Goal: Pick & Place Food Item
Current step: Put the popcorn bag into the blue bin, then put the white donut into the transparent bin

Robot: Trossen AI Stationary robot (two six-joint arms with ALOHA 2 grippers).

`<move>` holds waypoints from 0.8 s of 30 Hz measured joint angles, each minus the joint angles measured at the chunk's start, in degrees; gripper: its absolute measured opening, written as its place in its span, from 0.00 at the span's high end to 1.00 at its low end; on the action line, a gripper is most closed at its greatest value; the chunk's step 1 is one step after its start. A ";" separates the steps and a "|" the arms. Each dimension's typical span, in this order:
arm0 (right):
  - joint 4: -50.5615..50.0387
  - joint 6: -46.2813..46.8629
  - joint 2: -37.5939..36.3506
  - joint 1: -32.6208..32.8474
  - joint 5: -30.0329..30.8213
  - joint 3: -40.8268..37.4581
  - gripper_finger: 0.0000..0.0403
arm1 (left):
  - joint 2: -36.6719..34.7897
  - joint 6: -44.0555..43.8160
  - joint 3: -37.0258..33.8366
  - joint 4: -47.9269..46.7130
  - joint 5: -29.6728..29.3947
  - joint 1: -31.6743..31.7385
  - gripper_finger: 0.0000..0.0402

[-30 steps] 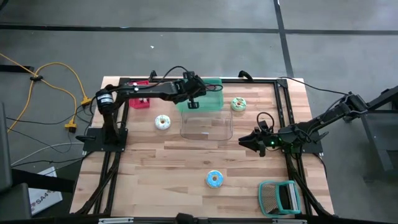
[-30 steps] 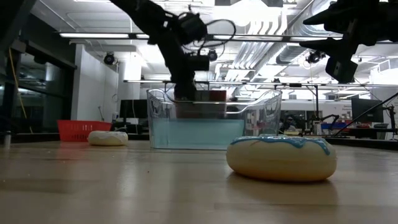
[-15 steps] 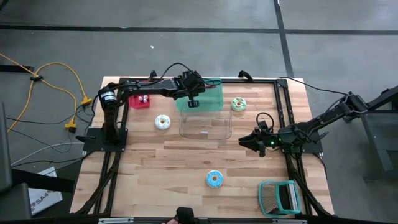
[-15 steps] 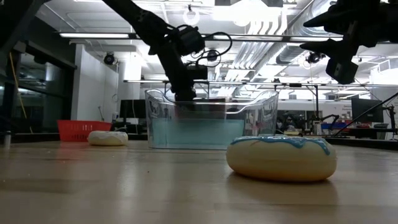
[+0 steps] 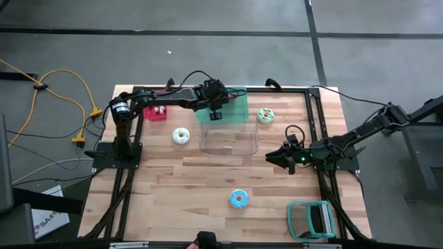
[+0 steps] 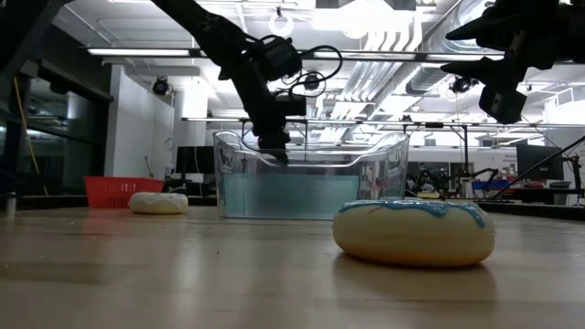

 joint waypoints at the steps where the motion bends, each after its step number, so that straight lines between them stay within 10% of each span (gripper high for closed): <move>1: 0.00 0.00 0.00 0.00 0.00 0.00 0.64 | 0.00 0.00 0.00 -0.02 0.02 -0.04 0.79; 24: 0.00 0.00 0.00 -0.02 0.00 0.00 0.64 | -0.32 0.73 -0.02 1.34 -0.46 -0.80 0.79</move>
